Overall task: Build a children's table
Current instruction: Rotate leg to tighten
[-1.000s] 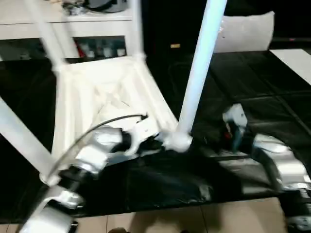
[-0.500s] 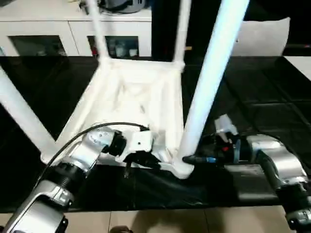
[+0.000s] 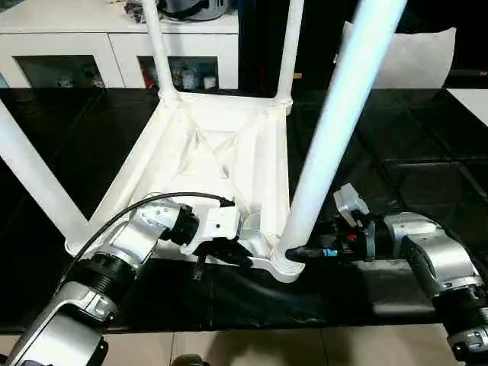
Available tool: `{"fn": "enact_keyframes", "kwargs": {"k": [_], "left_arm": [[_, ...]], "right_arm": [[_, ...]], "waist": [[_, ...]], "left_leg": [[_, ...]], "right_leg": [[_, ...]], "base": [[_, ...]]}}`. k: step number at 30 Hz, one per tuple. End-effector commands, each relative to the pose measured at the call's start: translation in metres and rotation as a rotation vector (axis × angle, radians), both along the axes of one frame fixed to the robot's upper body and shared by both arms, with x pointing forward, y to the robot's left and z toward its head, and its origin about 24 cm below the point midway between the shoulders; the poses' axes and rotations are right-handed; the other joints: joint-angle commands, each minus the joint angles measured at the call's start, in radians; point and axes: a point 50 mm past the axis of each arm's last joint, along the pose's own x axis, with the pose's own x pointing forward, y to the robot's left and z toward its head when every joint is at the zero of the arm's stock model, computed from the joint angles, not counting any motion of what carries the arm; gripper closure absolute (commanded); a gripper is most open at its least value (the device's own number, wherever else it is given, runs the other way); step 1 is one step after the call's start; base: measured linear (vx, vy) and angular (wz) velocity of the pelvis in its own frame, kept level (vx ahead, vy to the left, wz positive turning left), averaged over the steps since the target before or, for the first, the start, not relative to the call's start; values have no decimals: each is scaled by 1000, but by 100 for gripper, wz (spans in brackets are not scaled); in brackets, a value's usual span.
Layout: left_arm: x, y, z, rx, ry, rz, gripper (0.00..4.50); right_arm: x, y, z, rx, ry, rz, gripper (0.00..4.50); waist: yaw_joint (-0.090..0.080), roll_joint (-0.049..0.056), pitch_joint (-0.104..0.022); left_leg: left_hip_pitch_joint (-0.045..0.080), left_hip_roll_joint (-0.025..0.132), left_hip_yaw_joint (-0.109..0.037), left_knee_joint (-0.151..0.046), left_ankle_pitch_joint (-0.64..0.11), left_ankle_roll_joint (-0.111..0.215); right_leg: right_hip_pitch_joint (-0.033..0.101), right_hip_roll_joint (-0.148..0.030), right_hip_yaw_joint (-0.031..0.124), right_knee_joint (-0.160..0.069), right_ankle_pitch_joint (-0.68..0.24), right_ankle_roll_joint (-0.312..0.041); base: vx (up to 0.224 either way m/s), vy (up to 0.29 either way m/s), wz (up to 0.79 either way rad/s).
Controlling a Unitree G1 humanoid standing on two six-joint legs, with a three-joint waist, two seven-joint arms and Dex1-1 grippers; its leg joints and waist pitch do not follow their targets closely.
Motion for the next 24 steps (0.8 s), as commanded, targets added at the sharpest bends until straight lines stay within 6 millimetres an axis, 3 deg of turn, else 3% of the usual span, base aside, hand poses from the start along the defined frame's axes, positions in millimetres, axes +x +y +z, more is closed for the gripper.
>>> {"fn": "enact_keyframes", "kwargs": {"k": [1, 4, 6, 7, 8, 11, 14, 15, 19, 21, 24], "left_arm": [[2, -7, -2, -14, 6, 83, 450], [2, -17, 1, -72, 16, 174, 450], [2, -23, 2, -94, 18, 215, 450], [2, -25, 3, -102, 18, 233, 450], [2, -38, 7, -139, 20, 306, 450], [3, -44, 9, -152, 16, 345, 450], [5, -54, 10, -167, 7, 421, 450], [11, -62, 12, -187, -22, 521, 450], [16, -73, 16, -223, -53, 625, 450], [16, -78, 18, -242, -64, 640, 450], [16, -78, 19, -240, -69, 635, 450]], "right_arm": [[1, 11, 0, 33, 8, -77, 250], [9, 24, -5, 15, -23, -242, 250], [13, 30, -8, 14, -24, -330, 251], [15, 32, -9, 15, -25, -369, 251], [18, 43, -13, 3, -31, -505, 252], [19, 50, -14, -11, -37, -560, 253], [24, 57, -15, -32, -45, -675, 255], [32, 61, -15, -67, -60, -793, 255], [38, 63, -13, -62, -60, -875, 255], [41, 61, -9, -19, -81, -906, 201], [41, 56, -6, 1, -83, -920, 185]], "waist": [[-7, -11, -71], [-18, -10, -62], [-36, -13, -57], [-43, -13, -57], [-62, -12, -56], [-84, -13, -58], [-104, -8, -55], [-109, -8, -56], [-113, -6, -60], [-106, -7, -68], [-100, -7, -73]], "left_leg": [[2, 26, 2, -67, -181, 49], [4, 20, -2, -73, -241, 17], [3, 11, -6, -73, -269, 1], [5, 9, -7, -72, -280, 0], [3, 11, -9, -74, -291, -3], [-2, 5, -14, -73, -301, 0], [2, 3, -10, -70, -319, 13], [1, 1, -11, -69, -319, 14], [-1, 1, -9, -68, -302, 23], [-6, 7, -8, -69, -245, 35], [-10, 10, -4, -65, -176, 54]], "right_leg": [[56, -55, 46, -59, -319, -174], [53, -57, 40, -74, -459, -132], [51, -58, 32, -92, -585, -76], [49, -57, 29, -98, -609, -63], [48, -54, 27, -100, -610, -53], [53, -53, 17, -107, -621, -33], [42, -48, 21, -112, -601, -48], [43, -47, 19, -112, -602, -49], [44, -45, 22, -108, -563, -57], [50, -46, 33, -93, -441, -92], [54, -44, 39, -72, -294, -147]], "base": [[0, 0, 0], [0, 0, 0], [0, 0, 0], [0, 0, 0], [0, 0, 0], [0, 0, 0], [0, 0, 0], [0, 0, 0], [0, 0, 0], [0, 0, 0], [0, 0, 0]]}}
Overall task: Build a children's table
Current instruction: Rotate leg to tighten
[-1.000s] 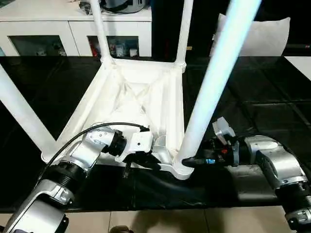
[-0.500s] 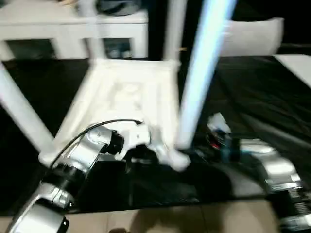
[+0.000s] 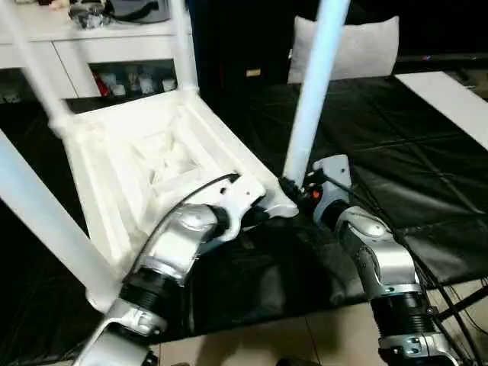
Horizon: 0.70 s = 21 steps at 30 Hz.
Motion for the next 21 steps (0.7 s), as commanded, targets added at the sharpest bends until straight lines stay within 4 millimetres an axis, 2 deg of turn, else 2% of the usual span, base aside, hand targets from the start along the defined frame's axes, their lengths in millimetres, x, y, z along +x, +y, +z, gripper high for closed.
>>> {"fn": "enact_keyframes", "kwargs": {"k": [1, 3, 4, 5, 7, 8, 10, 12, 14, 16, 18, 20, 21], "left_arm": [[-1, -21, 23, -75, -80, -82, 450], [-3, -17, 22, -64, -87, -111, 450], [-5, -13, 20, -57, -91, -153, 450], [-8, -9, 19, -54, -93, -188, 450], [-9, -7, 19, -53, -93, -201, 450], [-9, 0, 17, -36, -82, -220, 450], [-11, 9, 13, -9, -66, -263, 450], [-14, 18, 10, 21, -42, -325, 450], [-19, 26, 8, 42, -18, -419, 450], [-21, 28, 8, 47, -16, -444, 450], [-29, 37, 5, 69, 16, -578, 450], [-33, 40, 4, 82, 33, -631, 450], [-34, 41, 3, 87, 41, -644, 450]], "right_arm": [[-1, 9, -1, 26, 8, 35, 178], [-2, 4, 2, 36, -23, 53, 146], [-5, -1, 5, 43, -48, 102, 146], [-8, -7, 6, 30, -61, 148, 141], [-9, -9, 7, 17, -63, 167, 132], [-12, -17, 7, 1, -66, 221, 118], [-17, -28, 9, -28, -65, 307, 103], [-23, -38, 11, -54, -55, 410, 73], [-28, -46, 13, -76, -43, 508, 59], [-30, -49, 14, -86, -38, 550, 53], [-34, -53, 15, -123, -34, 654, 53], [-35, -53, 15, -139, -38, 694, 53], [-35, -53, 16, -145, -40, 708, 53]], "waist": [[12, -5, -75], [25, -5, -82], [27, -4, -82], [33, 2, -82], [34, 1, -81], [35, 5, -79], [38, 3, -77], [45, 6, -70], [54, 6, -70], [56, 5, -67], [56, 0, -65], [58, 3, -65], [60, 1, -64]], "left_leg": [[-5, 11, 0, -62, -161, 59], [-10, 10, 2, -56, -82, 83], [-11, 11, 2, -56, -70, 89], [-10, 12, 3, -54, -68, 107], [-10, 13, 3, -53, -71, 111], [-8, 16, 3, -55, -79, 110], [-5, 16, 4, -56, -121, 104], [-1, 19, 4, -60, -180, 87], [3, 20, 3, -61, -205, 75], [7, 20, 3, -64, -229, 64], [7, 21, 1, -67, -262, 56], [11, 23, 2, -68, -264, 52], [13, 23, 3, -68, -274, 49]], "right_leg": [[60, -45, 42, -66, -268, -164], [68, -47, 45, -50, -152, -199], [68, -46, 45, -47, -134, -205], [68, -45, 45, -43, -101, -220], [68, -44, 45, -42, -88, -228], [66, -46, 45, -42, -91, -237], [68, -45, 44, -48, -135, -229], [63, -47, 44, -60, -234, -205], [63, -50, 43, -65, -290, -185], [60, -49, 45, -67, -311, -183], [61, -50, 43, -70, -351, -173], [57, -50, 45, -70, -354, -176], [56, -49, 45, -70, -361, -180]], "base": [[0, 0, 0], [0, 0, 0], [0, 0, 0], [0, 0, 0], [0, 0, 0], [0, 0, 0], [0, 0, 0], [0, 0, 0], [0, 0, 0], [0, 0, 0], [0, 0, 0], [0, 0, 0], [0, 0, 0]]}}
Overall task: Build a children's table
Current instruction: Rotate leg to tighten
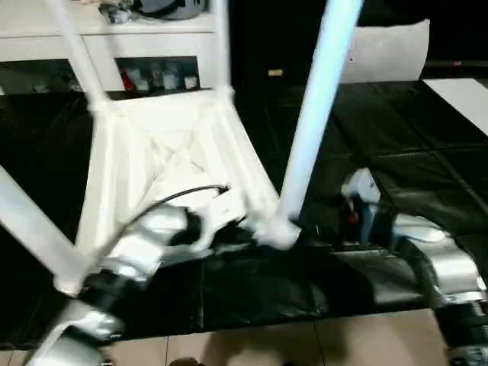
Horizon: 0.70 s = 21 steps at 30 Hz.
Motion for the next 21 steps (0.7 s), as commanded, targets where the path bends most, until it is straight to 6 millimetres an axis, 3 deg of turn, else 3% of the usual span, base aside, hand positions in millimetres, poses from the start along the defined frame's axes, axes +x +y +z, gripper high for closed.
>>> {"fn": "enact_keyframes", "kwargs": {"k": [1, 3, 5, 7, 11, 14, 15, 18, 21], "left_arm": [[-11, -12, 1, 11, 15, -183, 450], [-12, -10, 2, 24, 27, -242, 450], [-12, -9, 2, 35, 29, -277, 450], [-12, -8, 3, 42, 30, -298, 450], [-11, -7, 5, 58, 33, -346, 450], [-11, -7, 6, 67, 35, -375, 450], [-11, -7, 6, 68, 35, -379, 450], [-10, -7, 6, 68, 35, -384, 450], [-10, -6, 6, 70, 38, -385, 450]], "right_arm": [[-2, 3, 5, 12, 5, 97, 53], [-6, 5, 4, 16, 55, 185, 53], [-8, 5, 3, 14, 83, 234, 87], [-8, 5, 3, 18, 104, 258, 87], [-9, 8, 3, 32, 146, 309, 128], [-9, 9, 2, 43, 172, 332, 137], [-9, 9, 2, 48, 185, 345, 164], [-11, 10, 2, 55, 201, 360, 172], [-12, 10, 1, 62, 219, 372, 209]], "waist": [[-3, 0, -64], [7, -4, -68], [12, -5, -69], [18, -2, -70], [29, -6, -72], [31, -6, -72], [31, -7, -72], [32, -7, -72], [33, -8, -73]], "left_leg": [[10, 23, 1, -73, -279, 47], [9, 25, 1, -72, -264, 53], [9, 27, 3, -71, -250, 54], [9, 28, 2, -71, -239, 55], [7, 28, 3, -69, -215, 54], [5, 27, 2, -69, -213, 51], [5, 26, 2, -69, -215, 46], [5, 26, 2, -69, -213, 46], [5, 26, 2, -69, -205, 47]], "right_leg": [[51, -50, 44, -72, -371, -178], [55, -51, 45, -68, -362, -182], [53, -50, 47, -64, -329, -194], [54, -51, 47, -60, -311, -203], [56, -55, 48, -58, -313, -198], [57, -54, 47, -58, -316, -195], [57, -54, 46, -58, -327, -191], [57, -54, 46, -59, -331, -189], [58, -54, 46, -59, -329, -185]], "base": [[0, 0, 0], [0, 0, 0], [0, 0, 0], [0, 0, 0], [0, 0, 0], [0, 0, 0], [0, 0, 0], [0, 0, 0], [0, 0, 0]]}}
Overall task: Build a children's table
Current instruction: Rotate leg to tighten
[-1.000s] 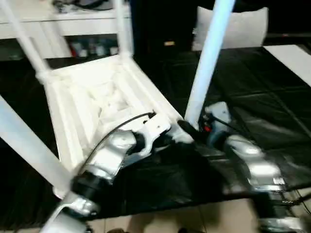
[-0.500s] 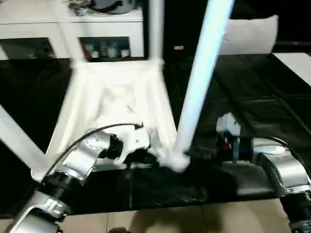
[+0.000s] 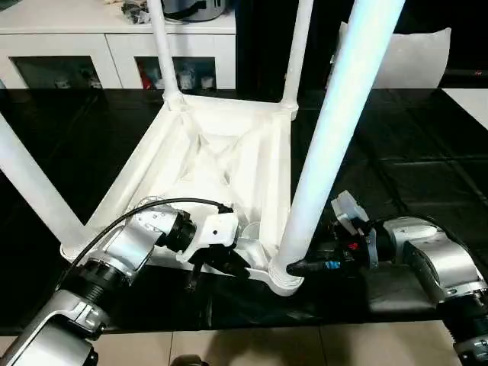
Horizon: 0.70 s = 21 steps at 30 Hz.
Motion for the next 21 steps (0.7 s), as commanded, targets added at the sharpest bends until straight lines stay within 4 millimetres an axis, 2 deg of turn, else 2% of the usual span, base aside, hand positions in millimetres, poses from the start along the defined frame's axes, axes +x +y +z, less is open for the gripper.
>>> {"fn": "enact_keyframes", "kwargs": {"k": [1, 5, 10, 12, 13, 14, 15, 16, 17, 18, 19, 21], "left_arm": [[-5, -8, 2, 18, 9, -110, 450], [-3, -6, 1, 9, 19, -85, 450], [2, -7, 2, -24, 19, 24, 450], [4, -8, 2, -34, 12, 62, 450], [6, -11, 3, -58, 12, 106, 450], [9, -15, 4, -83, 8, 168, 450], [12, -21, 5, -116, 4, 254, 450], [12, -22, 5, -120, 5, 268, 450], [12, -24, 5, -128, 8, 293, 450], [13, -28, 4, -138, 9, 327, 450], [13, -28, 4, -138, 9, 327, 450], [13, -37, 4, -153, 9, 386, 450]], "right_arm": [[2, -1, 6, -3, -12, 10, 214], [-1, 0, 5, 19, 6, 6, 239], [-4, 7, 4, 63, 20, -55, 246], [-4, 9, 3, 62, 15, -81, 246], [-3, 13, 0, 50, -4, -119, 246], [-1, 19, -3, 31, -33, -186, 247], [5, 27, -8, 4, -70, -307, 247], [6, 28, -9, 0, -72, -332, 248], [9, 32, -10, -2, -75, -379, 248], [12, 37, -11, 4, -80, -433, 252], [12, 37, -11, 4, -80, -433, 253], [19, 46, -12, -3, -99, -550, 254]], "waist": [[-7, -6, -73], [-6, -10, -72], [-6, -11, -71], [-7, -9, -69], [-7, -11, -68], [-10, -8, -67], [-16, -8, -63], [-21, -8, -59], [-28, -11, -58], [-49, -12, -59], [-49, -12, -59], [-74, -13, -58]], "left_leg": [[4, 26, 2, -70, -205, 46], [3, 25, 2, -69, -201, 45], [4, 25, 2, -70, -198, 41], [4, 24, 2, -71, -216, 35], [5, 23, 2, -72, -222, 33], [5, 23, 1, -73, -229, 25], [5, 19, -1, -74, -249, 13], [4, 18, -2, -76, -262, 6], [8, 10, -5, -73, -282, -6], [1, 7, -10, -74, -287, -6], [1, 7, -10, -74, -287, -6], [-3, 6, -13, -74, -303, 0]], "right_leg": [[55, -54, 45, -59, -330, -183], [55, -53, 45, -60, -340, -178], [55, -53, 46, -59, -343, -175], [53, -55, 45, -65, -385, -161], [52, -54, 44, -68, -400, -154], [50, -56, 45, -70, -424, -144], [49, -55, 41, -75, -475, -127], [48, -54, 38, -80, -513, -112], [48, -56, 28, -94, -599, -74], [52, -55, 21, -101, -630, -41], [52, -55, 21, -101, -630, -41], [50, -52, 18, -105, -619, -37]], "base": [[0, 0, 0], [0, 0, 0], [0, 0, 0], [0, 0, 0], [0, 0, 0], [0, 0, 0], [0, 0, 0], [0, 0, 0], [0, 0, 0], [0, 0, 0], [0, 0, 0], [0, 0, 0]]}}
